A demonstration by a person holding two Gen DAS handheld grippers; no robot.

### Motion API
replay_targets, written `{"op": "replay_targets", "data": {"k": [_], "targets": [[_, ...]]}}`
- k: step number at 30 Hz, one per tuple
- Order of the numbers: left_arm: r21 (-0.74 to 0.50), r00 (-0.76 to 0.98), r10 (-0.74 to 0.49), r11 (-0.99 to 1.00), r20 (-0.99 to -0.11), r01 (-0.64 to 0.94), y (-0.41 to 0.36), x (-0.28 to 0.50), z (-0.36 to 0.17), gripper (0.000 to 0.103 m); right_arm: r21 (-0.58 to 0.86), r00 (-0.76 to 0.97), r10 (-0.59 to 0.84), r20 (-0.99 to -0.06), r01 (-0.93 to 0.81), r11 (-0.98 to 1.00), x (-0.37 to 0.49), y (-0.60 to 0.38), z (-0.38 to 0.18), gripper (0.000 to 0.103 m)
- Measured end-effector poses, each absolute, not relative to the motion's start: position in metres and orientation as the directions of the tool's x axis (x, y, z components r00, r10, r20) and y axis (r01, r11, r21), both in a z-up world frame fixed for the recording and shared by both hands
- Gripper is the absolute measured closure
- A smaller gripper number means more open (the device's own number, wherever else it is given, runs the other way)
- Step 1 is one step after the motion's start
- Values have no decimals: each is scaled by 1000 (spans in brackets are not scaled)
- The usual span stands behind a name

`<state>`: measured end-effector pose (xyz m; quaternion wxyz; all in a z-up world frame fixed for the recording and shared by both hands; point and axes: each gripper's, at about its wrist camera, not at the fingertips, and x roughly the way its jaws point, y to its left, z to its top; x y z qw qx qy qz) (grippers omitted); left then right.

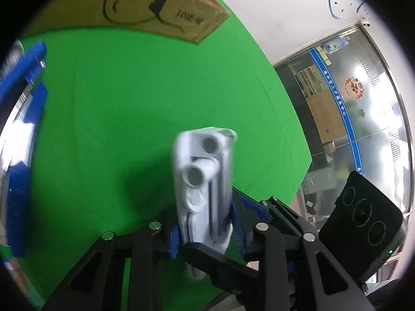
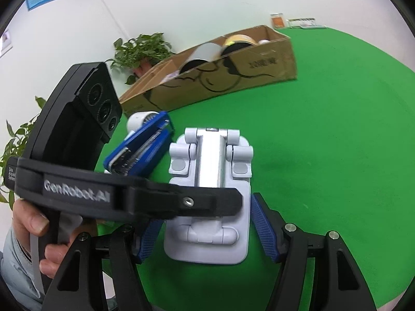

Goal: Organize rigid objects
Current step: 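Grasp the white phone stand with both grippers and lift it, then carry the phone stand with both grippers over the large box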

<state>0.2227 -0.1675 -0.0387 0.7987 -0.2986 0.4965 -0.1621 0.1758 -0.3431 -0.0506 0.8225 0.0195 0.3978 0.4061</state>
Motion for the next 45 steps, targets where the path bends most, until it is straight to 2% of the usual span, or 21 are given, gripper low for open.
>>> {"op": "replay_targets", "data": {"k": [31,45], "targets": [[-615,662,-450,788,-599,-21,-60,232,48,73,246,342,738,-582,-791,560,209,-212,56,40],[-578,684,-365,809,-631,-102,21,256,65,73,293,246,765,-596,-820,492,263,-102,76,40]]}}
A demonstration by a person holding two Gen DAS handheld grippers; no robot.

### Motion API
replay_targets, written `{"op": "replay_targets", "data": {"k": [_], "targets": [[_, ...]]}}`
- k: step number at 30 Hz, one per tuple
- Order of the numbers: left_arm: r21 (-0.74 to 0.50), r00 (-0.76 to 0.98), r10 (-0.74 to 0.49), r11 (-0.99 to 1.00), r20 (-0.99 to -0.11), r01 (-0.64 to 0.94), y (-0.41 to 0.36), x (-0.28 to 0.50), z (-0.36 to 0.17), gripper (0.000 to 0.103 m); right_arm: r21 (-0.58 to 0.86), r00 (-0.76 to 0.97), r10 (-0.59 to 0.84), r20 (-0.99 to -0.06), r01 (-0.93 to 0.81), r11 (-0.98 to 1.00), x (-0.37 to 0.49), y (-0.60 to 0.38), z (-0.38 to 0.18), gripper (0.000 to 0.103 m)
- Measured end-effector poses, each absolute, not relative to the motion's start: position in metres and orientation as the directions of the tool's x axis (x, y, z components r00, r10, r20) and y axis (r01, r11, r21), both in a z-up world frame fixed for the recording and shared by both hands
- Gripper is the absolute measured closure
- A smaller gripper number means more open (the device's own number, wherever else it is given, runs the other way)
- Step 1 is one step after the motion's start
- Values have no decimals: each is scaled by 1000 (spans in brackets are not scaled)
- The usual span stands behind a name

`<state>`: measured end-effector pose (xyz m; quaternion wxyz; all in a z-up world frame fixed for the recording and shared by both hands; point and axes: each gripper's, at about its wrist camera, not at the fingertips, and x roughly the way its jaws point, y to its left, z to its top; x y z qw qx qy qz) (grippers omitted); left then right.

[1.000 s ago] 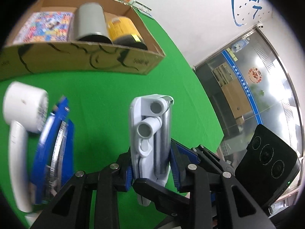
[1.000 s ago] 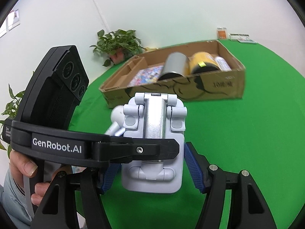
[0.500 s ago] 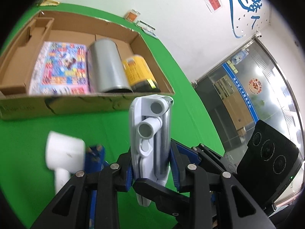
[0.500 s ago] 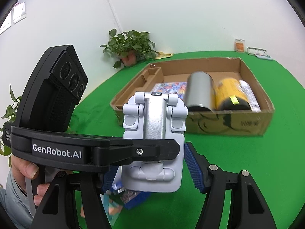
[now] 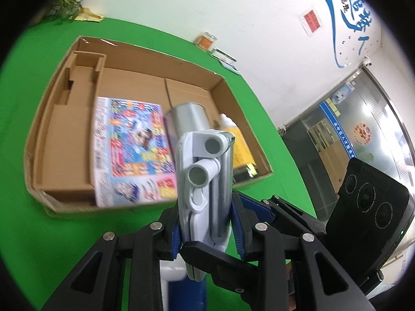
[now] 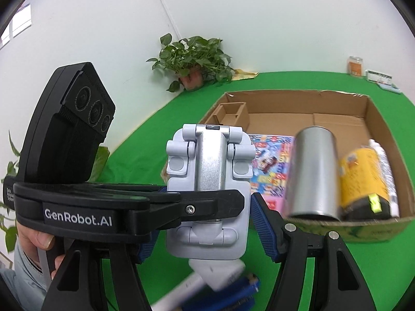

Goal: Organize rigid objects
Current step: 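Carry the phone stand with both grippers over the large box, then lower the phone stand onto the board-game box and open both grippers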

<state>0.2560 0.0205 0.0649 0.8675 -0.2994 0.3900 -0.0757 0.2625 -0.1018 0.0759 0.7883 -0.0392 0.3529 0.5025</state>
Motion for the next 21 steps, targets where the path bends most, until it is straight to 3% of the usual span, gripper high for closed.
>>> {"op": "replay_targets", "data": {"k": [21], "targets": [[-600,551,-400,762,-732,-244,93,317,15,72,456,112,698,-707,-683,571,354,-15,11,40]]}}
